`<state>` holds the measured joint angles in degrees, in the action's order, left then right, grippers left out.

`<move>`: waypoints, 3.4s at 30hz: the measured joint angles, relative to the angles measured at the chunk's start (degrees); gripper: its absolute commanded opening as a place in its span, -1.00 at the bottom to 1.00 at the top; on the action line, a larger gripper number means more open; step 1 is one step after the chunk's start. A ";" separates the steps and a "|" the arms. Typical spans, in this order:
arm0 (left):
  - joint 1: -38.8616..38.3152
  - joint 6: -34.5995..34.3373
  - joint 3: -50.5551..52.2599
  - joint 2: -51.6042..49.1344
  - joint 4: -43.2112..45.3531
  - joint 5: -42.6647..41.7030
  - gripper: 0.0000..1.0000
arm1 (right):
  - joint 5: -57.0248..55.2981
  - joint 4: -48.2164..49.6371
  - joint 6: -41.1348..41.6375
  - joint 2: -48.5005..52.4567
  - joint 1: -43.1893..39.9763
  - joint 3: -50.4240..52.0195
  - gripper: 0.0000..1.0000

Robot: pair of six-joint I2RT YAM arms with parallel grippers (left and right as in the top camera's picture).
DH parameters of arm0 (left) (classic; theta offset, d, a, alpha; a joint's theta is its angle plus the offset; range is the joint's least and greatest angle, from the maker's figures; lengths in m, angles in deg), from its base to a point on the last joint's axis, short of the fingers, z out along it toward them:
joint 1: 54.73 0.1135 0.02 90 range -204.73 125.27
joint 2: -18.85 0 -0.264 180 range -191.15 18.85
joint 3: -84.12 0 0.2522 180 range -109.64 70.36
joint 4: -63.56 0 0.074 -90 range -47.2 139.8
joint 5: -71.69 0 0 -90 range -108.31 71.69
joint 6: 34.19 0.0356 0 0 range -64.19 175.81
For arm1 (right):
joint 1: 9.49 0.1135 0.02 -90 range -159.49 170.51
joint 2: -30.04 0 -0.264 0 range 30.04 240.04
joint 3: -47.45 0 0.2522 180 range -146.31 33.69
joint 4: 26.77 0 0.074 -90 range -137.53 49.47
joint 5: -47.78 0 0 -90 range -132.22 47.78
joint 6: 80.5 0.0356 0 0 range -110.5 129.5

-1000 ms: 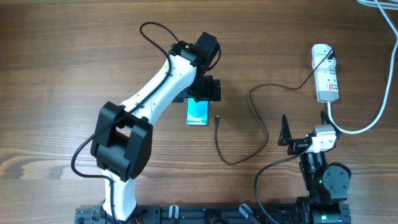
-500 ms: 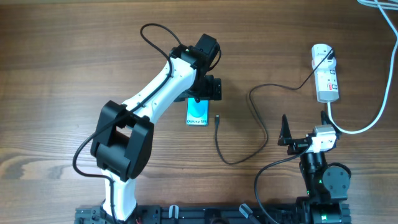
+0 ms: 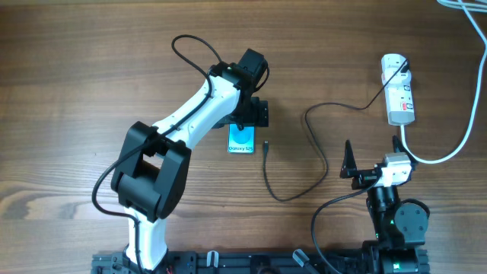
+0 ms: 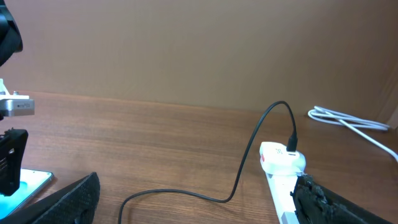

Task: Plug charger to phone and switch on socket
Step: 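Lower the left gripper and close it on the phone's bottom edge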

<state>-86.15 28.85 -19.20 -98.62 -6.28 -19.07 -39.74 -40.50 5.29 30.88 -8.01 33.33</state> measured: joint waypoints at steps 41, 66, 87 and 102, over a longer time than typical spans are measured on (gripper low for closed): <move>0.09 -0.37 0.11 -4.59 2.58 2.89 1.00 | 0.00 -0.02 0.00 0.00 0.00 0.00 1.00; 0.09 -0.42 4.94 -3.58 8.92 2.12 1.00 | 0.00 0.00 0.00 0.00 0.00 0.00 1.00; -1.55 -1.03 6.86 -2.51 9.66 6.34 1.00 | 0.00 0.00 0.00 0.00 0.00 0.00 1.00; -1.92 -3.19 6.95 -2.51 10.08 4.66 1.00 | 0.00 0.00 0.00 0.00 0.00 0.00 1.00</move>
<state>-88.07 25.66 -12.25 -101.13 3.80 -14.41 -39.74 -40.50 5.29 30.88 -8.01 33.33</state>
